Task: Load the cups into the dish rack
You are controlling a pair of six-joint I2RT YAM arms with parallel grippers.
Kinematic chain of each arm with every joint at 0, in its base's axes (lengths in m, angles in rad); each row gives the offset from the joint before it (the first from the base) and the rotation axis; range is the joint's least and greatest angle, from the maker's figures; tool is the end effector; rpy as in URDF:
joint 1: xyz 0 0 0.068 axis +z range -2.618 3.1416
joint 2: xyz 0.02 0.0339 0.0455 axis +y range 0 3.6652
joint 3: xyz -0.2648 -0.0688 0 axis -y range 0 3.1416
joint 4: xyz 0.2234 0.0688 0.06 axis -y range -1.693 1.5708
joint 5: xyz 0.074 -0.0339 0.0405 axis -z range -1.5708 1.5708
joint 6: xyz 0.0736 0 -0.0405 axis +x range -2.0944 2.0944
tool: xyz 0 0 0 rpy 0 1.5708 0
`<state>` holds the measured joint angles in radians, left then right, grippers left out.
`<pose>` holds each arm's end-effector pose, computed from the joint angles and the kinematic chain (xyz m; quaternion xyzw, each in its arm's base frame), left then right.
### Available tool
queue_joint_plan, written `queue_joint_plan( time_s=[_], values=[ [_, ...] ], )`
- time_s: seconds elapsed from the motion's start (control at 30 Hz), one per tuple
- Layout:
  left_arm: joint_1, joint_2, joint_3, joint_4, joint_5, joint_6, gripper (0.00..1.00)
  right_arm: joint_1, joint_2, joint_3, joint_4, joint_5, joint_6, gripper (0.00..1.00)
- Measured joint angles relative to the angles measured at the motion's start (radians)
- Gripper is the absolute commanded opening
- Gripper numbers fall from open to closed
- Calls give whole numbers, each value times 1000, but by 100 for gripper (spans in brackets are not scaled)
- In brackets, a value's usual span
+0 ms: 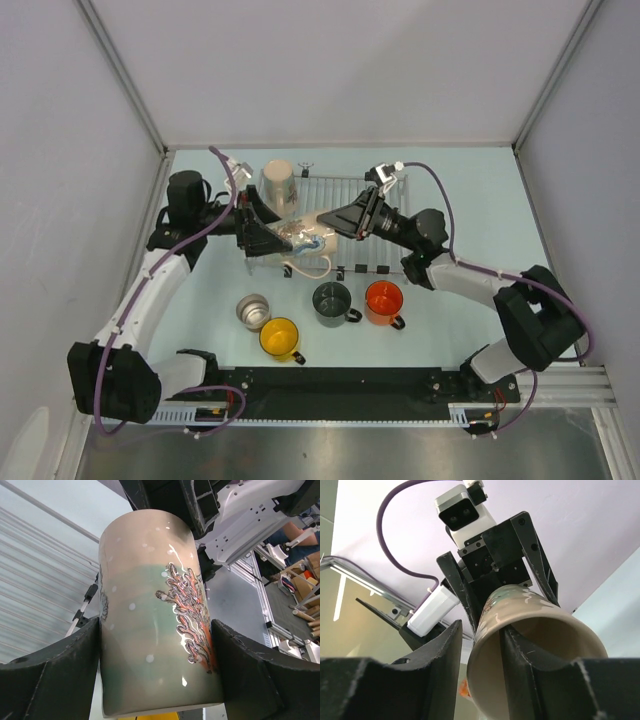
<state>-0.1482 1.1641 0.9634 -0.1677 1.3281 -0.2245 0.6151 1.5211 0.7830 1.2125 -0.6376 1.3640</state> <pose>0.2186 -0.1049 0.3379 0.3236 0.6622 -0.5820 0.3436 0.2450 0.2267 0.3329 -0.0680 0.5584 0.7671 0.3085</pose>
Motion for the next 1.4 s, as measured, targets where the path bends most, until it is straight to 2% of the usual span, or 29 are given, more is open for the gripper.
queue_joint_plan(
  time_s=[0.2,0.3,0.47,0.6,0.7,0.9,1.2,1.27,1.4],
  values=[
    [9,-1,14,-14,18,0,0,-56,-112,-41,-82,-14,-56,48],
    [13,0,28,-84,-17,20,0,-117,-181,-75,-135,-8,-84,48],
    [-11,31,103,-195,-176,72,0,-197,-343,-95,-335,8,-180,48],
    [-106,115,216,-281,-366,140,1,-212,-483,-84,-552,35,-293,47],
    [-193,224,343,-374,-507,183,0,-212,-562,-64,-698,70,-373,44],
    [-320,527,716,-541,-771,264,0,-182,-684,-53,-944,174,-515,42],
    [-421,1005,1405,-805,-1032,387,0,2,-823,-54,-1199,396,-695,42],
    [-447,1064,1469,-825,-1079,415,0,43,-853,-55,-1239,456,-733,42],
    [-491,1115,1473,-879,-1124,461,0,73,-902,-82,-1268,531,-775,43]
  ],
)
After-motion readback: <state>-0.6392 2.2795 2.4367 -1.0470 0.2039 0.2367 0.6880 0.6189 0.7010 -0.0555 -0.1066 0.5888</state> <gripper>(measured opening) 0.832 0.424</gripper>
